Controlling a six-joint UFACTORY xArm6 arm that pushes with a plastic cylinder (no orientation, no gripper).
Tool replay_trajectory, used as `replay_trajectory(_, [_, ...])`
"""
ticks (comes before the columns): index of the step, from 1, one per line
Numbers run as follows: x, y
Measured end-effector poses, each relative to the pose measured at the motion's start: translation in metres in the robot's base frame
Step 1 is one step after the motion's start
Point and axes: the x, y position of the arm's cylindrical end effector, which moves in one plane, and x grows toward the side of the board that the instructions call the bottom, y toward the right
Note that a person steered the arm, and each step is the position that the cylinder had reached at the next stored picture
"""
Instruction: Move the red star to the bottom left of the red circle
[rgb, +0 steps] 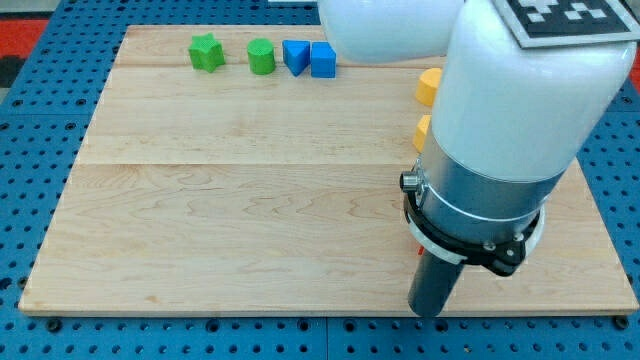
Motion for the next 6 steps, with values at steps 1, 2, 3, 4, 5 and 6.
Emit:
replay_trajectory(1, [0.000,0.000])
replay_trajectory(2, [-0.005,0.000])
replay_trajectory(3, [-0.004,0.050])
replay_trajectory(4, [-0.033,0.076])
replay_trajectory(5, [-0.055,0.052])
replay_trajectory(6, [-0.059,-0.012])
